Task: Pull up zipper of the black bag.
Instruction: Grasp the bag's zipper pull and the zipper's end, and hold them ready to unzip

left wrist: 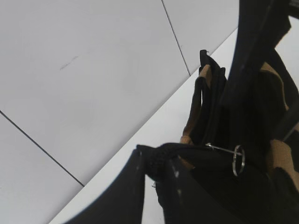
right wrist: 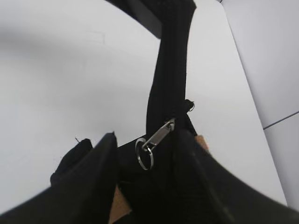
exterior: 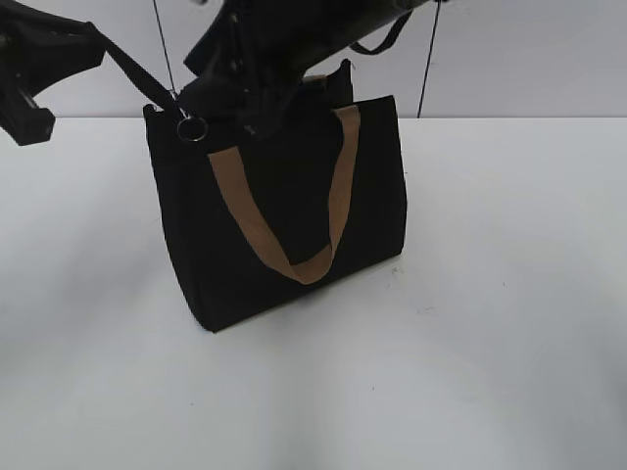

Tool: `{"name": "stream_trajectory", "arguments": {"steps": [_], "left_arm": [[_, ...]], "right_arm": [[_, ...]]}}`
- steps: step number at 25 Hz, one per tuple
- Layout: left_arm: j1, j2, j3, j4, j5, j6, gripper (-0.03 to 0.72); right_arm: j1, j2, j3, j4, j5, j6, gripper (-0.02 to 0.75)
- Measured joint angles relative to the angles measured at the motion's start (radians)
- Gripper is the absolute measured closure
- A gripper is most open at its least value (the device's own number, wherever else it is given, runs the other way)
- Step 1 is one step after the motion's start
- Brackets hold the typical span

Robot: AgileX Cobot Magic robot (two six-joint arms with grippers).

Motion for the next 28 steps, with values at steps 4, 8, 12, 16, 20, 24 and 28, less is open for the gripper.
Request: {"name": "stream_trajectory", "arguments": {"steps": [4,8,12,16,20,24,28], "left_arm": [[0.000,0.000,0.000,0.000,0.000,0.000,0.624],[0.000,0.000,0.000,-0.001,0.000,0.000,0.630],[0.000,0.000,0.000,-0.001,0.000,0.000,0.658],[0.000,0.000,0.000,-0.001,0.000,0.000,0.665],[0.000,0.000,0.000,-0.001,0.000,0.000,0.665],[0.000,0.000,0.000,-0.001,0.000,0.000,0.665],[0.000,0.000,0.000,-0.001,0.000,0.000,0.666]], "right_arm": [[0.000,0.035,0.000,0.002,-0.011,0.000,0.451],[-0.001,0.054,0.000,0.006,-0.024,0.000,0.454],[-0.015,0.074,0.000,0.009,-0.026,0.000,0.454],[-0.024,0.088,0.000,0.009,-0.026,0.000,0.454],[-0.026,0.088,0.000,0.010,-0.035,0.000,0.455],[-0.026,0.088,0.000,0.013,-0.047,0.000,0.455],[-0.026,0.090,0.000,0.051,-0.043,-0.008,0.456]]}}
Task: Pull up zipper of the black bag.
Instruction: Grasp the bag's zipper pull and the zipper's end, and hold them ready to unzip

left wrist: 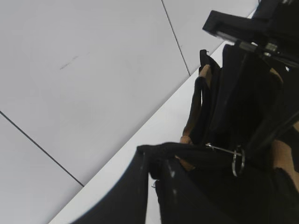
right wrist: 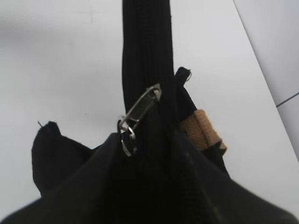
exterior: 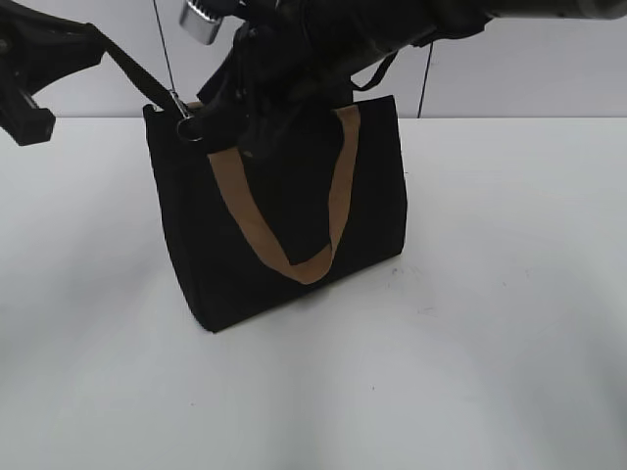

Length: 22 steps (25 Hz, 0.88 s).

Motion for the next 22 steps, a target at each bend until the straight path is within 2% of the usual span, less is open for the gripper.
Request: {"name": "stream_trajectory", "arguments": {"steps": [9,12,16,22], "left_arm": [[0.000,0.000,0.000,0.000,0.000,0.000,0.667],[0.000,0.000,0.000,0.000,-0.001,0.000,0.668],[0.000,0.000,0.000,0.000,-0.002,0.000,0.668],[0.000,0.000,0.000,0.001,-0.040,0.000,0.668]], "right_arm": [[0.000,0.028,-0.033,0.038,0.012,-0.032,0.458],[0.000,0.028,-0.034,0.038,0.030,-0.024,0.480],[0.000,0.028,-0.034,0.038,0.067,-0.013,0.550],[0.000,0.028,-0.034,0.038,0.080,0.000,0.699]]}}
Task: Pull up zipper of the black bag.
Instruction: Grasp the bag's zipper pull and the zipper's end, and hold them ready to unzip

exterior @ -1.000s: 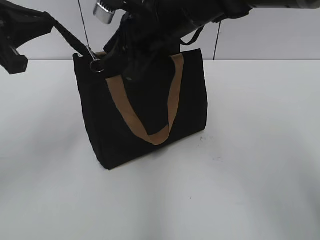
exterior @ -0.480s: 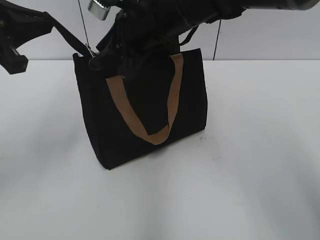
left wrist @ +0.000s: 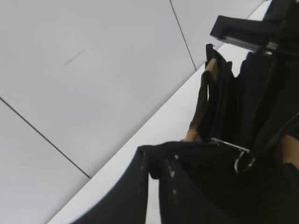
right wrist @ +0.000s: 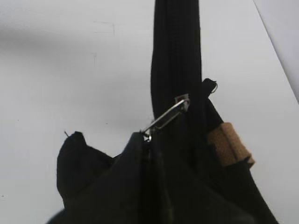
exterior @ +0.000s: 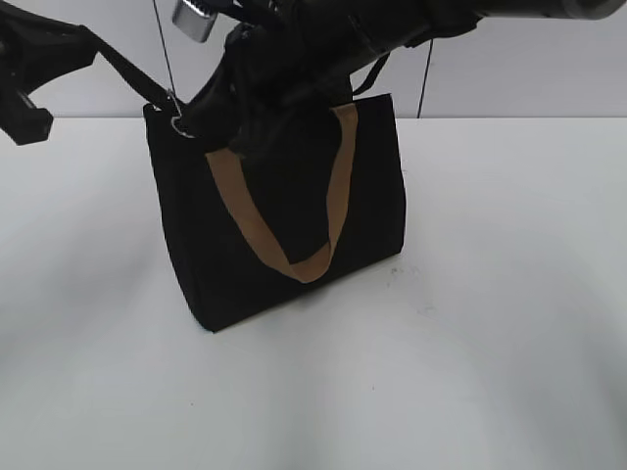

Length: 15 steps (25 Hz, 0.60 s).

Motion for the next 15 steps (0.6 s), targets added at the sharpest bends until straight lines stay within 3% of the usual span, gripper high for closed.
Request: {"name": "stream_trajectory", "arguments": {"steps": [2,6,15], "left_arm": [[0.000,0.000,0.000,0.000,-0.026,0.000,0.668],[0.000,0.000,0.000,0.000,-0.037,-0.005,0.668],[0.000,-0.002,0.074,0.038,-0.041,-0.157,0.671]], "right_arm": [[0.000,0.000,0.000,0.000,0.001,0.024,0.738],[-0.001,-0.009,0.000,-0.001,0.004,0.044,0.738],[-0.016,-0.013,0.000,-0.037,0.011,0.116,0.738]]}}
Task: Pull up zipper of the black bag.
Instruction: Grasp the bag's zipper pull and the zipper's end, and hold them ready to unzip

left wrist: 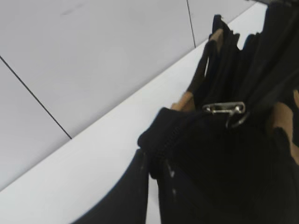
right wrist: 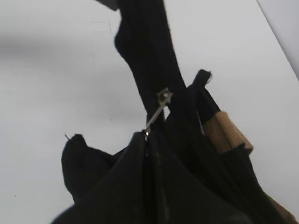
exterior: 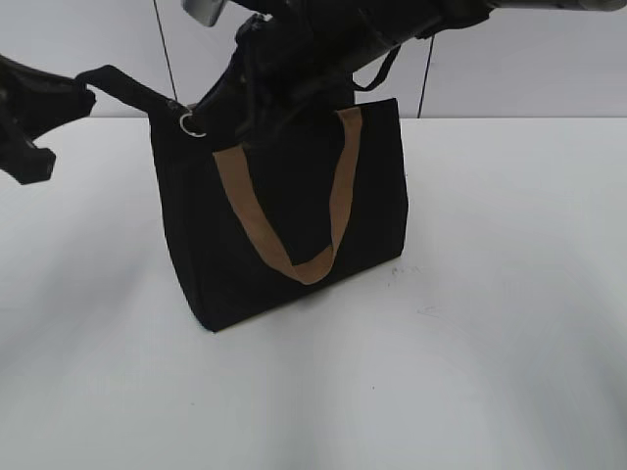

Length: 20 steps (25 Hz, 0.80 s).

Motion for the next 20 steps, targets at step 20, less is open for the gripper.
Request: {"name": "stream_trajectory", "arguments": {"steps": [20], "left_arm": [[-0.001,-0.002,0.048,0.027,-0.064,-0.015,0.673]], "right_arm": [[-0.115,-0.013,-0.001,-0.002,0.068,0.108,0.738]]}}
